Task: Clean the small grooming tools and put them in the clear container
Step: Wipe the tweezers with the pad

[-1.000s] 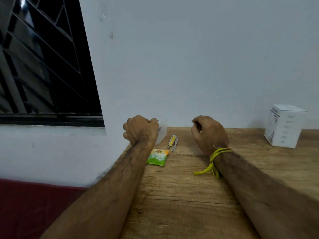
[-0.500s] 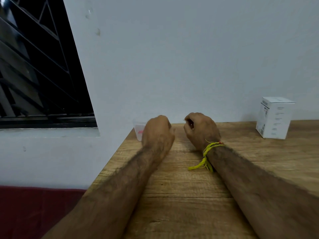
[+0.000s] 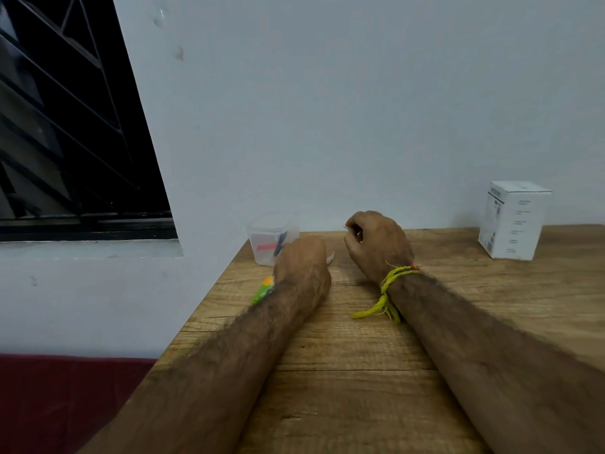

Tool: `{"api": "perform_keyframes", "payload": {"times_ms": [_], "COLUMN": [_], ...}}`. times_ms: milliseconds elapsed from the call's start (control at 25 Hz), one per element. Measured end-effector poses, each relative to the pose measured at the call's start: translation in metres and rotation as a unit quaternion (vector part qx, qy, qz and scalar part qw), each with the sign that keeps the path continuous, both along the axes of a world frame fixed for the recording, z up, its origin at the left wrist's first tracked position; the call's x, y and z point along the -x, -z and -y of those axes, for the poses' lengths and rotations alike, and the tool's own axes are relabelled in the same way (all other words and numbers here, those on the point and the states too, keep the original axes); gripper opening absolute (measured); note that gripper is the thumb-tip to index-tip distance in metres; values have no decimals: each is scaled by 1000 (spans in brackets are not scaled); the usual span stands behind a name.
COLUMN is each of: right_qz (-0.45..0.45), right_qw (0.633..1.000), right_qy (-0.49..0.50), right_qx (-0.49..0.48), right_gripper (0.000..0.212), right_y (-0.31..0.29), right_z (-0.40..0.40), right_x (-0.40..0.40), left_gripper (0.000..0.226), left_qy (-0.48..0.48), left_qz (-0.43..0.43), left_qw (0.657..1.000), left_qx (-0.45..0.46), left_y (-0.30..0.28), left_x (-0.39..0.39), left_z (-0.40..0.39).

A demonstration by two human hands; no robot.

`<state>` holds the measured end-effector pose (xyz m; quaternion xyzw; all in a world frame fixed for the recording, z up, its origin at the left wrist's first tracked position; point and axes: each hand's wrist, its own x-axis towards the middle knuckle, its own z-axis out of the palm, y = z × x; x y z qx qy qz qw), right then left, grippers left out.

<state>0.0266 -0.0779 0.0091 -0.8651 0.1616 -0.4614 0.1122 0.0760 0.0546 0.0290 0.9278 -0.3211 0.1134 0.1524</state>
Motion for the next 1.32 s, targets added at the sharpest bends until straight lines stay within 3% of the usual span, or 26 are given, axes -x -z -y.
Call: {"api": "perform_keyframes", "payload": {"times_ms": [200, 360, 480, 560, 920, 1040, 1120, 1320], "right_qz": [38, 111, 161, 183, 222, 208, 184, 118], "right_qw": [995, 962, 911, 877, 742, 725, 731, 740], "right_qy": [6, 5, -52, -80, -204, -216, -213, -228], "right_qx": [-93, -250, -377, -436, -600, -620, -622, -622], "right_gripper": [9, 6, 4, 2, 9, 7, 3, 5], "right_y": [3, 2, 1, -2, -20, -28, -28, -19], "right_z": [4, 6, 3, 1, -10, -7, -7, -6], "right_x": [-5, -4, -4, -4, 4, 11, 16, 34], "left_gripper": [25, 15, 15, 13, 19, 19, 13, 18], "left_qy": [43, 50, 70, 95, 112, 122, 129, 165], "left_qz": [10, -125, -311, -389, -498, -517, -522, -503], "left_qw": [999, 981, 902, 856, 745, 711, 707, 734], "left_qx": [5, 142, 290, 327, 429, 462, 460, 425], "left_y": [1, 7, 11, 11, 12, 7, 7, 19], "left_x": [1, -11, -13, -7, 3, 7, 10, 17], "left_z": [3, 6, 10, 11, 8, 6, 6, 10]}}
